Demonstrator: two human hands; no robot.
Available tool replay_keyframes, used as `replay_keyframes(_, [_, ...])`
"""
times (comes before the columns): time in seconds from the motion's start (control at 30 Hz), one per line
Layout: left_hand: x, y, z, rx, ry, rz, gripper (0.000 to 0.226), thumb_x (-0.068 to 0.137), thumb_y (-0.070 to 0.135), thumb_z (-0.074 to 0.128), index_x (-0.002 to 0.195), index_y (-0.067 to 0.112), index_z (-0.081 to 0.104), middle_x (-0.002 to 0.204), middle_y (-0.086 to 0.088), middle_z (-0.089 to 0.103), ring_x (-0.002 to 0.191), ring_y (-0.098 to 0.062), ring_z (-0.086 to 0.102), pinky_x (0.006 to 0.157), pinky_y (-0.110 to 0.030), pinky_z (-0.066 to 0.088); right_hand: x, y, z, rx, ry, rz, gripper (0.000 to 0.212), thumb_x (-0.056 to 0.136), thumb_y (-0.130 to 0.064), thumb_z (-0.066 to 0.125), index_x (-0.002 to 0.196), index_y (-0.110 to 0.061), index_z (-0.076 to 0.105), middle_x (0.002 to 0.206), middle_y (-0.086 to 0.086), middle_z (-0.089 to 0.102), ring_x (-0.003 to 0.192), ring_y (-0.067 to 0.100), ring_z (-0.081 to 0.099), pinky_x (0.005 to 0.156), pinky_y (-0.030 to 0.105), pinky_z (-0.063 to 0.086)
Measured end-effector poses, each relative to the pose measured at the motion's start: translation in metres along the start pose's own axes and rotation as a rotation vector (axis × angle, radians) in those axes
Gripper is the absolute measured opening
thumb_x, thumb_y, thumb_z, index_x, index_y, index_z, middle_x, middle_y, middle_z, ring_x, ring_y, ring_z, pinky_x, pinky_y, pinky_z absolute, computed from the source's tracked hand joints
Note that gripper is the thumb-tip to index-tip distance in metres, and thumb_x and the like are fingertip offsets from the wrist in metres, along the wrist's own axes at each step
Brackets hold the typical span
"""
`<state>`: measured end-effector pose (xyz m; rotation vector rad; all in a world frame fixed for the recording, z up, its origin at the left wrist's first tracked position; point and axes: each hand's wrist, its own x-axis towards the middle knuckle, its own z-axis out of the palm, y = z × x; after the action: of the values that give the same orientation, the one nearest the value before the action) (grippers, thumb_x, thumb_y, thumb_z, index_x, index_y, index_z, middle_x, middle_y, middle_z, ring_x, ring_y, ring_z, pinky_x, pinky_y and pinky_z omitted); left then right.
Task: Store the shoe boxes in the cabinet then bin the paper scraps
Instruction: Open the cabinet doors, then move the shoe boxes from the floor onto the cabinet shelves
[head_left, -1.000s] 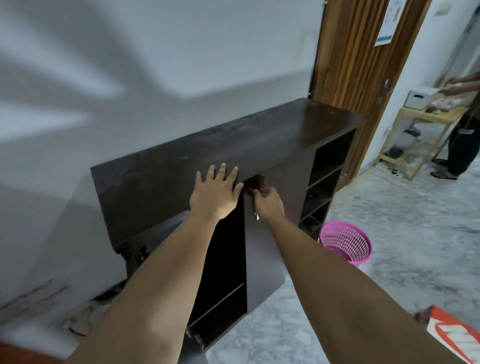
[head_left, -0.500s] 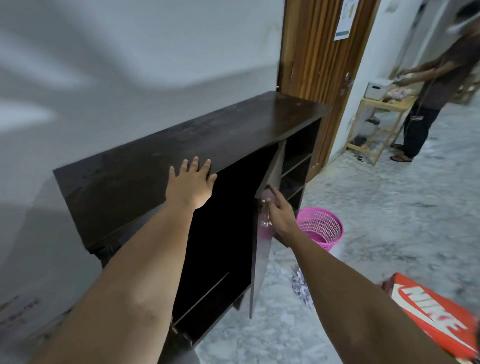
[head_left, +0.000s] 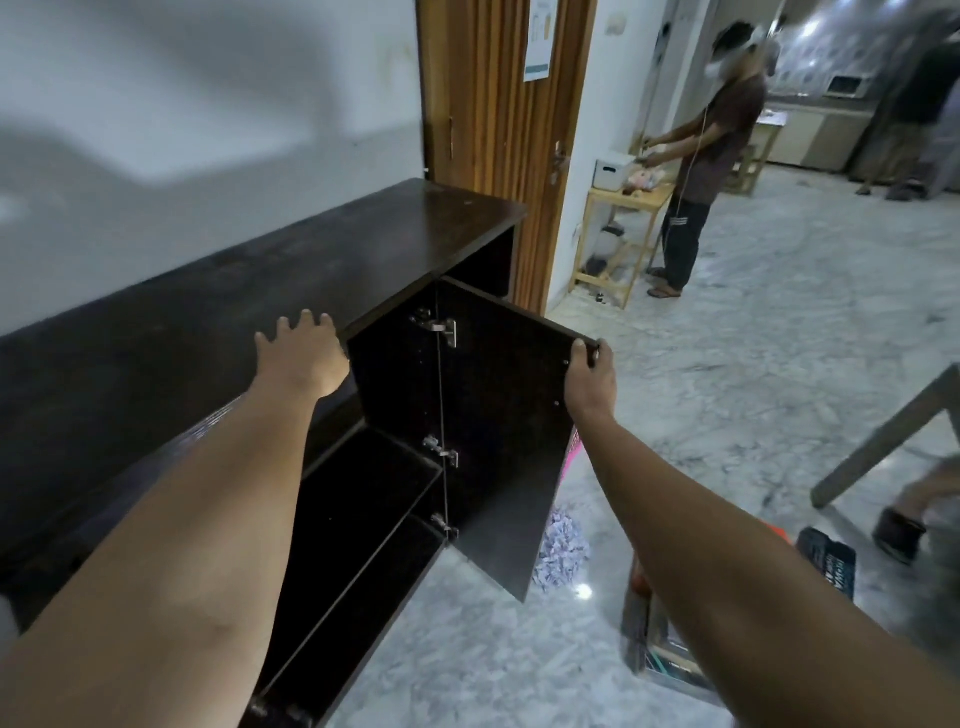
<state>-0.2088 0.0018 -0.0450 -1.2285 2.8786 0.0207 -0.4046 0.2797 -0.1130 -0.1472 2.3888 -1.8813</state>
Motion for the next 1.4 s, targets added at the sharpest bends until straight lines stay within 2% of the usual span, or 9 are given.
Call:
replay_keyframes(0.17, [0.004, 0.013, 0.015, -0.013, 0.102, -0.024, 0.058, 0.106, 0.031, 0.03, 0.16, 0.017, 0.016, 0.168, -0.011, 0.014, 0.154, -0.04, 0.012, 0.121, -0.066, 0.011, 0.023, -0.01, 0.011, -0.071, -0.025, 0.093, 0.096, 0.099, -0.053, 0.056, 0.164, -0.017, -0.005, 0.171, 0.013, 0.012, 0.156, 0.034, 0.019, 0.121, 0.046, 0.027])
replay_keyframes(0.5, [0.021, 0.035, 0.01, 0.003, -0.02, -0.086, 0.08, 0.098, 0.054, 0.04, 0.161, 0.022, 0.003, 0.17, -0.009, 0.0, 0.153, -0.046, 0.0, 0.117, -0.072, 0.004, 0.055, -0.004, 0.01, -0.094, -0.059, 0.071, 0.108, 0.093, -0.056, 0.063, 0.163, -0.018, -0.011, 0.171, 0.016, 0.007, 0.156, 0.035, 0.019, 0.122, 0.046, 0.026])
replay_keyframes(0.6, [0.02, 0.078, 0.009, 0.025, 0.021, 0.0, 0.071, 0.096, 0.051, 0.045, 0.156, 0.019, 0.026, 0.166, -0.012, 0.02, 0.15, -0.046, 0.016, 0.116, -0.07, 0.013, 0.048, 0.007, -0.002, -0.126, -0.099, 0.033, 0.105, 0.093, -0.054, 0.063, 0.164, -0.02, -0.007, 0.17, 0.014, 0.014, 0.155, 0.036, 0.021, 0.122, 0.048, 0.028])
replay_keyframes(0.7, [0.003, 0.153, 0.017, -0.086, 0.141, 0.243, 0.038, 0.093, 0.037, 0.047, 0.12, 0.017, 0.064, 0.121, -0.013, 0.062, 0.114, -0.039, 0.058, 0.095, -0.052, 0.049, 0.039, 0.032, -0.029, -0.184, -0.124, 0.038, 0.102, 0.094, -0.053, 0.064, 0.164, -0.02, -0.003, 0.17, 0.014, 0.015, 0.155, 0.035, 0.02, 0.124, 0.048, 0.026])
replay_keyframes(0.9, [-0.03, 0.284, 0.115, -0.158, -0.556, 0.329, 0.047, 0.083, 0.045, 0.058, 0.098, 0.002, 0.067, 0.084, -0.01, 0.067, 0.076, -0.028, 0.065, 0.068, -0.031, 0.051, 0.033, 0.137, -0.137, -0.368, -0.158, 0.304, 0.091, 0.098, -0.052, 0.058, 0.163, -0.01, 0.012, 0.167, 0.02, 0.023, 0.153, 0.036, 0.025, 0.123, 0.043, 0.024])
replay_keyframes(1.07, [-0.079, 0.375, 0.209, -0.066, -0.774, 0.444, 0.047, 0.092, 0.039, 0.057, 0.121, 0.002, 0.065, 0.116, -0.017, 0.069, 0.104, -0.028, 0.067, 0.068, -0.028, 0.045, 0.031, 0.256, -0.264, -0.356, -0.014, 0.541, 0.09, 0.092, -0.059, 0.058, 0.16, -0.01, 0.025, 0.16, 0.02, 0.037, 0.146, 0.038, 0.04, 0.117, 0.042, 0.037])
replay_keyframes(1.17, [-0.105, 0.434, 0.254, -0.053, -0.872, 0.437, 0.034, 0.09, 0.036, 0.058, 0.098, 0.004, 0.065, 0.098, -0.016, 0.069, 0.092, -0.027, 0.069, 0.063, -0.029, 0.043, 0.053, 0.38, -0.331, -0.369, 0.049, 0.681, 0.094, 0.068, -0.079, 0.048, 0.141, -0.02, 0.047, 0.136, 0.015, 0.061, 0.124, 0.039, 0.06, 0.102, 0.049, 0.05])
replay_keyframes(1.3, [-0.124, 0.513, 0.343, -0.039, -0.947, 0.485, 0.034, 0.085, 0.043, 0.051, 0.066, 0.015, 0.049, 0.068, -0.01, 0.051, 0.066, -0.025, 0.057, 0.06, -0.03, 0.033, 0.066, 0.476, -0.382, -0.344, 0.077, 0.82, 0.078, 0.079, -0.07, 0.056, 0.143, -0.025, 0.044, 0.136, 0.009, 0.059, 0.125, 0.037, 0.058, 0.101, 0.049, 0.05])
replay_keyframes(1.4, [-0.14, 0.563, 0.428, -0.077, -1.027, 0.445, 0.03, 0.09, 0.046, 0.054, 0.101, 0.019, 0.062, 0.101, -0.006, 0.064, 0.092, -0.027, 0.064, 0.078, -0.032, 0.048, 0.076, 0.52, -0.395, -0.299, 0.107, 0.948, 0.08, 0.084, -0.06, 0.057, 0.15, -0.023, 0.032, 0.137, 0.015, 0.06, 0.12, 0.039, 0.062, 0.098, 0.051, 0.053])
